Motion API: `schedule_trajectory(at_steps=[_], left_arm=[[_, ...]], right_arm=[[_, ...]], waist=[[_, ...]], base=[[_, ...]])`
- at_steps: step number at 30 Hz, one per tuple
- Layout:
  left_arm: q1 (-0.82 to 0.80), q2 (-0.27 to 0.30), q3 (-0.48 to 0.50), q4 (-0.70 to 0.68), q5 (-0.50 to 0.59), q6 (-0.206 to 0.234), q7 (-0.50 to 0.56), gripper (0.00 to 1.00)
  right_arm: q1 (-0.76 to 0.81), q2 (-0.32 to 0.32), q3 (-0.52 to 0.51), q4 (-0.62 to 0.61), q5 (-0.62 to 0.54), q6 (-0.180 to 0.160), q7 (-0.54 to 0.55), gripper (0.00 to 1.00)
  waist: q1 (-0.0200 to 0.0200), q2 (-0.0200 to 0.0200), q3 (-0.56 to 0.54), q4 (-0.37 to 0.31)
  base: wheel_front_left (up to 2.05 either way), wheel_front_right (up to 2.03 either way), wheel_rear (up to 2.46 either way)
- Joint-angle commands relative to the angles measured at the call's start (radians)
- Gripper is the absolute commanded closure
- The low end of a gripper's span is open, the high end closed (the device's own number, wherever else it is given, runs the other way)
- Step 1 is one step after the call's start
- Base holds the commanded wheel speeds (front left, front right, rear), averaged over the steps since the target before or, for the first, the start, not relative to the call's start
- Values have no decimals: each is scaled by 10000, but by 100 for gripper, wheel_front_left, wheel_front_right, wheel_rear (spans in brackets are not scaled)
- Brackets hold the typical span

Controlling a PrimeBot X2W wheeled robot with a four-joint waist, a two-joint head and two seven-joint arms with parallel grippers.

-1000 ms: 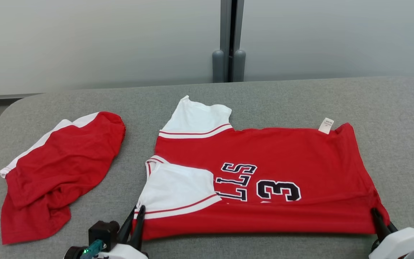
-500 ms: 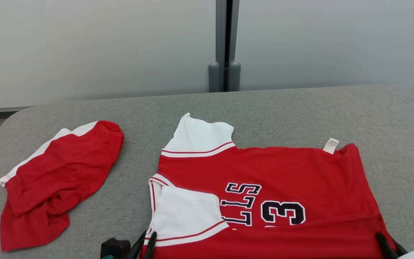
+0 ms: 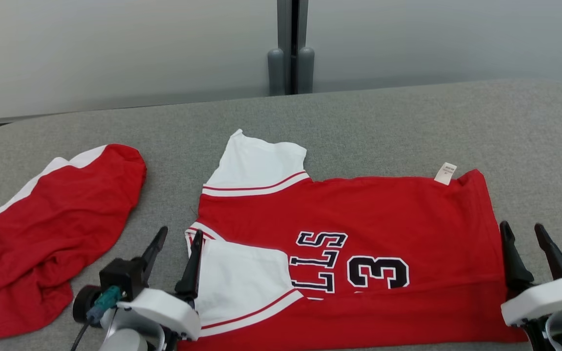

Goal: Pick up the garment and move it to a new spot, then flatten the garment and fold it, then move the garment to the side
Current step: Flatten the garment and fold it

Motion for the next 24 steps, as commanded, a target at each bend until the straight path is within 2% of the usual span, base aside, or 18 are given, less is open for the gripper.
schedule_trajectory(at_steps=[1, 4, 12, 16, 20, 22, 24], left_arm=[[-357, 52, 31, -75, 95, -48, -41, 0], [-1252, 268, -11, -53, 244, -111, 76, 0], [-4360, 1084, -364, 938, 367, -483, 2341, 0], [-5818, 1654, -860, 1493, 291, -673, 3377, 0], [-7089, 2223, -1738, 2142, -469, -720, 4721, 0], [-7602, 2695, -2016, 2243, -834, -694, 5017, 0], [-7857, 2938, -2329, 2349, -1202, -696, 5224, 0]], right_arm=[[-239, 31, -33, -101, -150, -14, -110, 0], [-831, 122, 87, -328, -636, -14, -171, 0], [-2766, -58, 921, -772, -1101, -14, 600, 0], [-3634, -100, 1190, -850, -1125, -14, 712, 0], [-4396, -66, 1460, -781, -1055, -14, 611, 0], [-4636, -23, 1594, -728, -1030, -14, 554, 0], [-4838, 7, 1704, -649, -974, -14, 504, 0]], waist=[[0, -1, 434, -178], [0, -1, 1011, -408], [0, -1, 2612, -1280], [0, -1, 3239, -1708], [0, -1, 3761, -2182], [0, -1, 3924, -2365], [0, -1, 4052, -2526]], base=[[0, 0, 0], [0, 0, 0], [0, 0, 0], [0, 0, 0], [0, 0, 0], [0, 0, 0], [0, 0, 0]])
